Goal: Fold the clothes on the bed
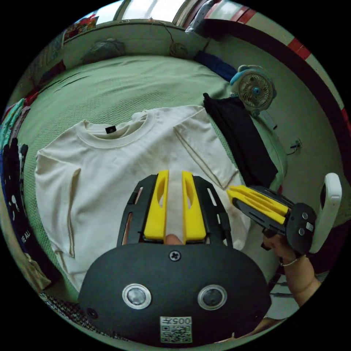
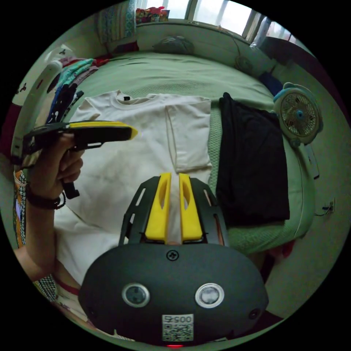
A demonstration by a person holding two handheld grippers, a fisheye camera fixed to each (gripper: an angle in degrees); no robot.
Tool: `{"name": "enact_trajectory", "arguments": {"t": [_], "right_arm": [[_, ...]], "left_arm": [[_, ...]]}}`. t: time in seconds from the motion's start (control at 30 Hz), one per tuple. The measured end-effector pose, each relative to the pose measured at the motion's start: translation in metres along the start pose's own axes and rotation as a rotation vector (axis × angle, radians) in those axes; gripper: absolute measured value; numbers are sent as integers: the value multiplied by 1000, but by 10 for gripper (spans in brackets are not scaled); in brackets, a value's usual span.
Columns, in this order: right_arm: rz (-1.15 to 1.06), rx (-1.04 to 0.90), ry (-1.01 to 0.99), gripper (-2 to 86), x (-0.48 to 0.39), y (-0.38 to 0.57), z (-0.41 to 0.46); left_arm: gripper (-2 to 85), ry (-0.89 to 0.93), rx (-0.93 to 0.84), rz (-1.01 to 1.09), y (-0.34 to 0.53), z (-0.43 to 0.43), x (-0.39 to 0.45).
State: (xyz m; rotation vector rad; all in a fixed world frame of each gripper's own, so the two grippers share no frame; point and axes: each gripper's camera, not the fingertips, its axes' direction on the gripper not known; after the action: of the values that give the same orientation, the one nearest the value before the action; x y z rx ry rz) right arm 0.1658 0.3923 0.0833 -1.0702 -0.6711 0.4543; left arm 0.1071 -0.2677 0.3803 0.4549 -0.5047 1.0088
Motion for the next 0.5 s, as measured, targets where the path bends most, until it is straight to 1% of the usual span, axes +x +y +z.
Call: {"name": "enact_trajectory", "arguments": {"t": [0.17,0.37,0.43,0.5], "right_arm": [[83,14,-22,44,15,57,-10],[238,23,-83,51,35,116,-13],[249,22,-94,53,36,128,-14],[253,18,-81,60,36,138,-15]], "left_arm": [[75,-41,28,-78,64,-50,-39],[78,-179,21,-235,161,-120,-107],[79,-211,3,-311,198,-139,-131],[82,-217,-1,-343,223,-150,-144]]}}
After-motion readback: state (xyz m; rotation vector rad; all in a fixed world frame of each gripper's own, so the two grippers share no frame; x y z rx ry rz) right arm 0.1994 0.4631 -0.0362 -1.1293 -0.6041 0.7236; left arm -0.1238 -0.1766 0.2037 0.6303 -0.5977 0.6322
